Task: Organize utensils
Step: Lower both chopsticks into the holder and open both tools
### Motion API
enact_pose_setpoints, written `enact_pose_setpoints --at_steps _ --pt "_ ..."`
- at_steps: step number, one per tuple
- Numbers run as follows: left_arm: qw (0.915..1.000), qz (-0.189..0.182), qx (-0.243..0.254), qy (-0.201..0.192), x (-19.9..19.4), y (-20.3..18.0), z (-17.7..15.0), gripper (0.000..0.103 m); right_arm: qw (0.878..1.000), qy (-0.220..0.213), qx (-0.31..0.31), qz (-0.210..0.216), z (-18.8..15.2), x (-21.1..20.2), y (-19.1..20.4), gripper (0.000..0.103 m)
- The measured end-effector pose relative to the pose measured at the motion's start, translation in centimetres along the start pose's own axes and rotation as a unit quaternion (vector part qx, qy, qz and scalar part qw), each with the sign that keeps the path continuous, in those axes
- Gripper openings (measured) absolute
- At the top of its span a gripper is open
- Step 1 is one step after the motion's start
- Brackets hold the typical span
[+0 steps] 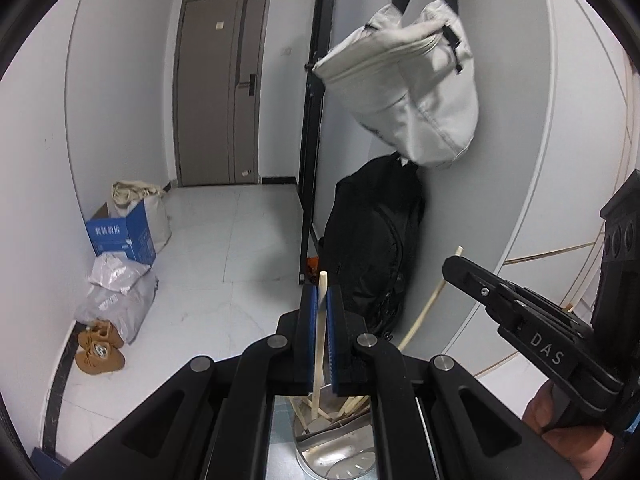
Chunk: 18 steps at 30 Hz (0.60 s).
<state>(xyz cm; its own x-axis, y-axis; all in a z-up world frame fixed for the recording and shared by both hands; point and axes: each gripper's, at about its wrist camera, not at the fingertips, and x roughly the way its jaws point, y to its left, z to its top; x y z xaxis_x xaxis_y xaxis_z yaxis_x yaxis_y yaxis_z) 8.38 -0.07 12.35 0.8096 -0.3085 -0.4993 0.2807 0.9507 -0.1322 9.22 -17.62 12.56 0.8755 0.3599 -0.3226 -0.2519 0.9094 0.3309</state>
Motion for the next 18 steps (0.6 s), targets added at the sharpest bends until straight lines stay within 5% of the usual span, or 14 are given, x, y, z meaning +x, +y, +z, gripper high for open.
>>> enact_pose_setpoints --at_steps 18 --pt "0.9987 -0.025 -0.015 0.041 3.2 1.1 -1.6 0.001 0.998 0.044 -0.035 0.001 -2.1 3.8 0.3 0.004"
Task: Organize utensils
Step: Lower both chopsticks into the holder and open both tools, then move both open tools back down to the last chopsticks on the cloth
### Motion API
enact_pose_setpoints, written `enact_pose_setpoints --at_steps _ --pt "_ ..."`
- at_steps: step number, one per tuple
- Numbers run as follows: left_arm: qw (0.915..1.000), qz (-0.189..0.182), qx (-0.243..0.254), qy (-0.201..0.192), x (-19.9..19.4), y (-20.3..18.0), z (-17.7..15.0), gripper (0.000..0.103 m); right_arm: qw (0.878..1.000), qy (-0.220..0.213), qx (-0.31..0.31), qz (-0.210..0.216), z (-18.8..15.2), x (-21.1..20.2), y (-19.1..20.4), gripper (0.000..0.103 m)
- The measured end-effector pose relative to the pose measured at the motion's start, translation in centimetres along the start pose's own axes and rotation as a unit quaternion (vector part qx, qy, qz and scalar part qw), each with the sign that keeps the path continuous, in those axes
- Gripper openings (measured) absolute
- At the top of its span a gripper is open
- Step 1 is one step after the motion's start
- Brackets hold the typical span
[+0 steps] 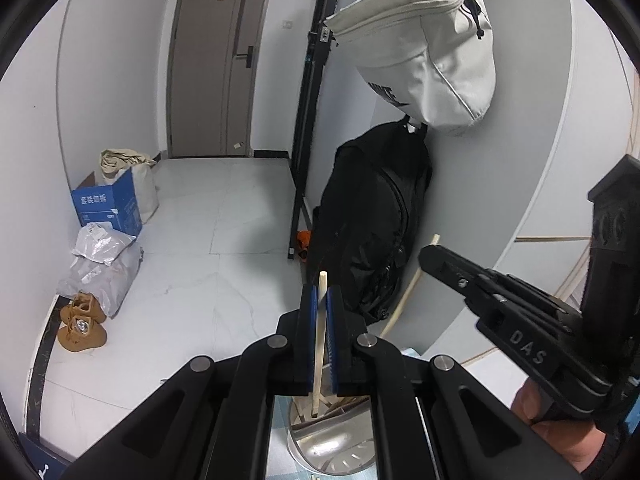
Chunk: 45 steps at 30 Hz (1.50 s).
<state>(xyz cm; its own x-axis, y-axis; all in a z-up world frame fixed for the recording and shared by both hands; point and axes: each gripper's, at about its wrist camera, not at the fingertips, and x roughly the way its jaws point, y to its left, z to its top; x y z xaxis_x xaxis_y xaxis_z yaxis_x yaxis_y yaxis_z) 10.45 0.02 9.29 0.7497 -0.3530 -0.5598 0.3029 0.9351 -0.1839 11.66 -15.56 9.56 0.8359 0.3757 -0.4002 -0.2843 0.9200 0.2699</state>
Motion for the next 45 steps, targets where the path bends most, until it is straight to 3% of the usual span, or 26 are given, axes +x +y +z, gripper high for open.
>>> enact_pose_setpoints --at_steps 11,18,20,22,23,26,27,34,35,38,45 --pt "0.9979 -0.022 0.023 0.056 1.7 0.2 -2.3 0.001 0.998 0.059 0.005 0.013 -3.9 2.6 -0.6 0.004" --pt "0.9926 -0.067 -0.02 0.1 2.2 1.4 -2.5 0.003 0.995 0.091 0.019 0.022 -5.4 3.3 -1.5 0.007" --pt "0.991 -0.078 -0.03 0.105 1.9 1.5 -2.2 0.003 0.994 0.097 0.027 0.03 -5.6 3.1 -1.7 0.012" --pt "0.9921 -0.067 -0.026 0.103 1.4 1.3 -2.1 0.004 0.995 0.093 0.033 0.028 -5.7 2.4 -1.9 0.027" --pt "0.9925 -0.066 -0.025 0.1 1.1 1.2 -2.1 0.007 0.995 0.088 0.034 0.027 -5.7 1.9 -2.0 0.028" --pt "0.9945 -0.054 -0.027 0.086 -0.2 0.9 -2.0 0.042 0.996 0.072 0.039 0.021 -5.6 0.2 -2.2 0.037" --pt "0.9955 -0.048 -0.029 0.076 -0.6 0.9 -2.0 0.048 0.997 0.068 0.043 0.02 -5.6 -0.4 -2.3 0.043" --pt "0.9975 -0.014 -0.028 0.063 -2.6 0.3 -2.6 0.048 0.997 0.045 0.062 0.014 -5.8 -4.0 -2.4 0.062" --pt "0.9978 -0.009 -0.026 0.06 -3.0 0.0 -2.8 0.05 0.997 0.042 0.062 0.013 -5.8 -4.4 -2.3 0.064" --pt "0.9986 0.008 -0.024 0.047 -4.2 -0.5 -3.3 0.067 0.998 0.031 0.059 0.012 -6.0 -5.9 -1.8 0.068" --pt "0.9985 0.036 -0.025 0.032 -5.9 -1.0 -4.6 0.069 0.998 0.022 0.057 0.007 -7.6 -8.6 -0.8 0.08"
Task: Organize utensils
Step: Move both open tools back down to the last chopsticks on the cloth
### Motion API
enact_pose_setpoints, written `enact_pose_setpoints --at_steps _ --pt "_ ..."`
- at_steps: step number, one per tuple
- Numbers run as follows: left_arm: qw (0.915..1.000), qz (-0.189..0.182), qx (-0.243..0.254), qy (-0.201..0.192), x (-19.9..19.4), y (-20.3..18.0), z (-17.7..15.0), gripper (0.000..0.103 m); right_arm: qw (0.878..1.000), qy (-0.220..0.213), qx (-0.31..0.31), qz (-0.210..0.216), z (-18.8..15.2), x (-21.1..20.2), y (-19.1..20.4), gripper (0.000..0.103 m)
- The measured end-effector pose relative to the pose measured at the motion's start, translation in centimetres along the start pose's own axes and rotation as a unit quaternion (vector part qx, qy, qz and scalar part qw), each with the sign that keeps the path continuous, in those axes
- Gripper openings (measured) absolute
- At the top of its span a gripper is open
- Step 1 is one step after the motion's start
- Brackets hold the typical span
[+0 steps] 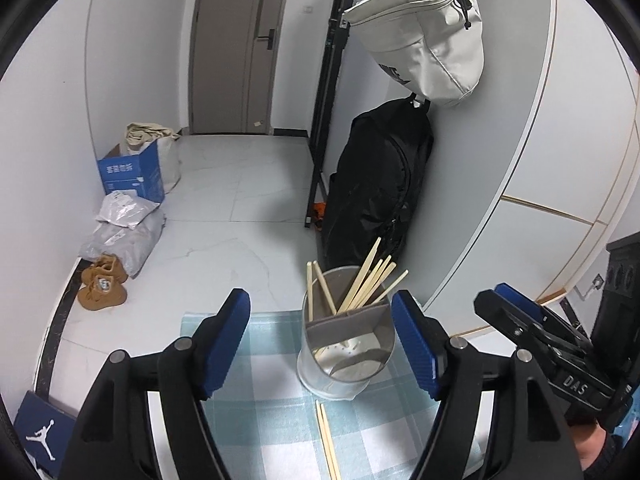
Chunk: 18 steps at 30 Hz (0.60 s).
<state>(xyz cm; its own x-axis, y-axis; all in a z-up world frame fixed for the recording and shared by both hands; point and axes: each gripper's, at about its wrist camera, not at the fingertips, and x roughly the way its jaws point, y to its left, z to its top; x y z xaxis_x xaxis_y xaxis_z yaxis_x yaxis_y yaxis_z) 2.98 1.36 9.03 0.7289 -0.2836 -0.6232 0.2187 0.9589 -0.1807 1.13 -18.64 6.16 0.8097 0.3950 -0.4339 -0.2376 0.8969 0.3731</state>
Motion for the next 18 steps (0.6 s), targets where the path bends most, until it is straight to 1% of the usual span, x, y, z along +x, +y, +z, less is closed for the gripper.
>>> enact_pose_setpoints --at_steps 1,4,5,6,7,13,18 --pt "1.0 0.002 -0.001 -0.001 -0.1 0.0 -0.2 0.069 1.0 -0.002 0.001 -0.001 -0.2 -0.2 0.1 0.083" --pt "0.9999 0.014 -0.002 -0.007 -0.6 -0.1 -1.0 0.07 1.0 -0.003 0.001 -0.002 -1.3 -1.0 0.3 0.086" --pt "0.9998 0.015 -0.003 -0.008 -0.7 -0.1 -1.4 0.071 1.0 -0.002 0.0 -0.003 -1.6 -1.1 0.4 0.086" --pt "0.9998 0.016 -0.003 -0.008 -0.8 -0.1 -1.7 0.076 1.0 -0.002 -0.002 -0.004 -1.9 -1.3 0.5 0.088" --pt "0.9998 0.017 -0.003 -0.009 -0.9 -0.2 -2.0 0.078 1.0 -0.002 -0.004 -0.005 -2.3 -1.5 0.6 0.09" --pt "0.9992 0.033 0.002 -0.021 -1.2 -0.3 -3.9 0.079 1.0 0.007 -0.008 -0.012 -4.5 -1.9 1.0 0.092" --pt "0.999 0.043 -0.001 -0.015 -0.9 0.3 -5.7 0.079 1.0 0.017 -0.009 -0.013 -6.3 -1.6 1.0 0.092"
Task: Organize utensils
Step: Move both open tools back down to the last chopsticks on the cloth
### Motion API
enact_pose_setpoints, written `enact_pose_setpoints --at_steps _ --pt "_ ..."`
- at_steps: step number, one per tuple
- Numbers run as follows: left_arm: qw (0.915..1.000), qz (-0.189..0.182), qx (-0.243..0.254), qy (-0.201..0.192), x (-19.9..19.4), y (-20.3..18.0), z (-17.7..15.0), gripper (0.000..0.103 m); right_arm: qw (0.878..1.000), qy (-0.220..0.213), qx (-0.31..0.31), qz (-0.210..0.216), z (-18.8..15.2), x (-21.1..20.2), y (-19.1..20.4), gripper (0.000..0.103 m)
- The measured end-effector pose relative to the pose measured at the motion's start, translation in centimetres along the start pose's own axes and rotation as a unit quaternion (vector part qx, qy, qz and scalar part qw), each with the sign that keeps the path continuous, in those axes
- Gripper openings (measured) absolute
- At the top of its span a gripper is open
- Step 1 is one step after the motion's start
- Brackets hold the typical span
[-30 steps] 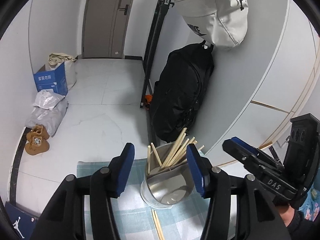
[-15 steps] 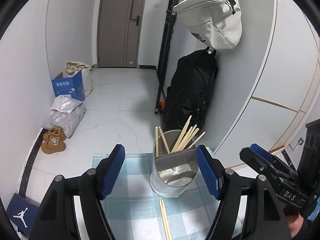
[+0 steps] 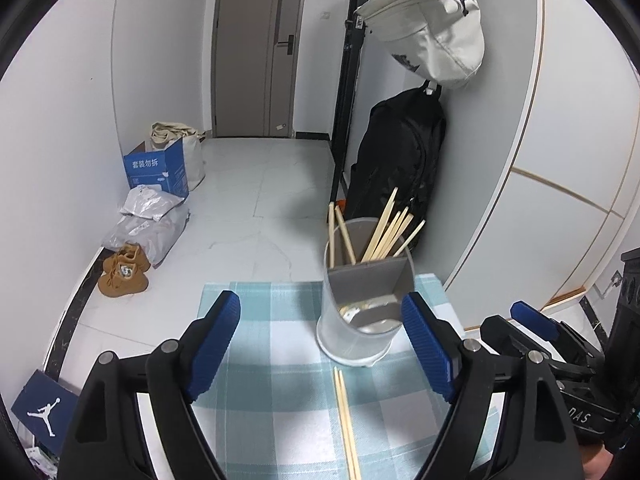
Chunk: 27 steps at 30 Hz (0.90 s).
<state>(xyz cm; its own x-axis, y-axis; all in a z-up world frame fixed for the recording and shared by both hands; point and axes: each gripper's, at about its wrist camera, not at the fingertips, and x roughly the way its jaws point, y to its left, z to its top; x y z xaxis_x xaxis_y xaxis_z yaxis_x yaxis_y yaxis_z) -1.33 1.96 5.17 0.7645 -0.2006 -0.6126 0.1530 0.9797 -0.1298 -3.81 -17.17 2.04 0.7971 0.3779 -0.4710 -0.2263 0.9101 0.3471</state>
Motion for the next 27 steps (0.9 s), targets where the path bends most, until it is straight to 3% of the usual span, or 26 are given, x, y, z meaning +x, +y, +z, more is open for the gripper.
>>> enact_pose_setpoints --at_steps 12,18,27 --pt "0.9996 0.012 -0.019 0.014 2.2 1.5 -4.2 0.079 0.999 0.043 -0.025 -0.003 -4.0 2.0 1.0 0.092" --pt "0.9981 0.008 -0.042 0.045 4.9 2.8 -5.8 0.079 0.996 0.089 -0.017 -0.01 -6.1 3.9 0.4 0.091" --pt "0.993 0.022 -0.073 0.091 7.0 4.9 -7.0 0.079 0.984 0.177 -0.013 -0.026 -9.4 7.7 0.0 0.076"
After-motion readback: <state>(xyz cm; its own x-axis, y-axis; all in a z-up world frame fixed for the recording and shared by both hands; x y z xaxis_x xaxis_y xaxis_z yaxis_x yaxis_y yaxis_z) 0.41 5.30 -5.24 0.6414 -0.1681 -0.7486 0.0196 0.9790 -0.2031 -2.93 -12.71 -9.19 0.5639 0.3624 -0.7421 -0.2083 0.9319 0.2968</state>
